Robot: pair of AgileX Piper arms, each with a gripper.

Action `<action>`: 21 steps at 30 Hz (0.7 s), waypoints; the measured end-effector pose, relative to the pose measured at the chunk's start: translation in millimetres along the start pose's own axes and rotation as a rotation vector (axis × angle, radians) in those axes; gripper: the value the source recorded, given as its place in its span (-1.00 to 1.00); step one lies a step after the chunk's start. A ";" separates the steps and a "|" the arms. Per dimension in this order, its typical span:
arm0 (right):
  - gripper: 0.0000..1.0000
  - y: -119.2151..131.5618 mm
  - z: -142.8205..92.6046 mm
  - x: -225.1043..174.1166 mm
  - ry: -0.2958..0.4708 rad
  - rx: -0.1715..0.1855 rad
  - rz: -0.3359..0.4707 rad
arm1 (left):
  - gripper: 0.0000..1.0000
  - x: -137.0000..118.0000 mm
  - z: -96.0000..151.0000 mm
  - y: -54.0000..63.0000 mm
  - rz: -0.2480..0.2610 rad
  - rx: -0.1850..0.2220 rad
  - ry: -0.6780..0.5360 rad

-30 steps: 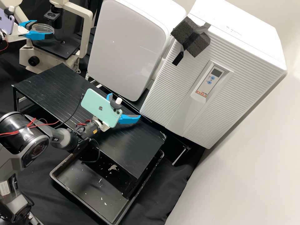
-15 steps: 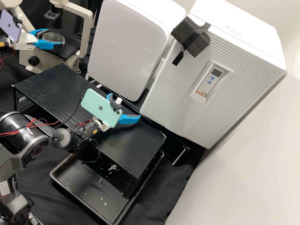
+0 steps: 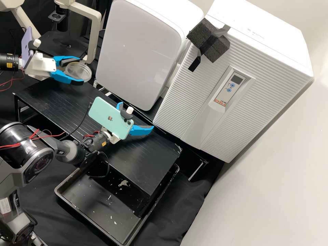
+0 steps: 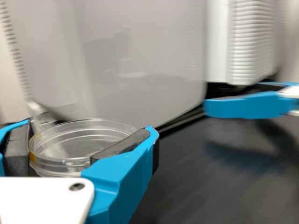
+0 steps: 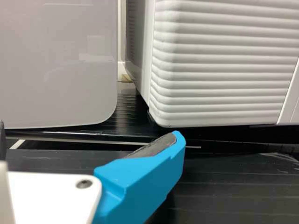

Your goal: Place the petri dish on the bench

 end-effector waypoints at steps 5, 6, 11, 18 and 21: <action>1.00 0.0 0.0 0.0 0.000 0.000 0.000 | -1.00 5.8 24.2 -3.7 -0.024 0.037 -0.099; 1.00 0.0 0.0 0.0 0.000 0.000 0.000 | -1.00 7.7 29.3 -2.7 -0.025 0.044 -0.123; 1.00 0.0 0.0 0.0 0.000 0.000 0.000 | -1.00 19.6 52.1 -2.4 -0.037 0.046 -0.220; 1.00 0.0 0.0 0.0 0.000 0.000 0.000 | -1.00 34.1 72.2 -7.5 -0.073 -0.009 -0.282; 1.00 0.0 0.0 0.0 0.000 0.000 0.000 | -1.00 40.4 75.2 -9.1 -0.083 -0.033 -0.292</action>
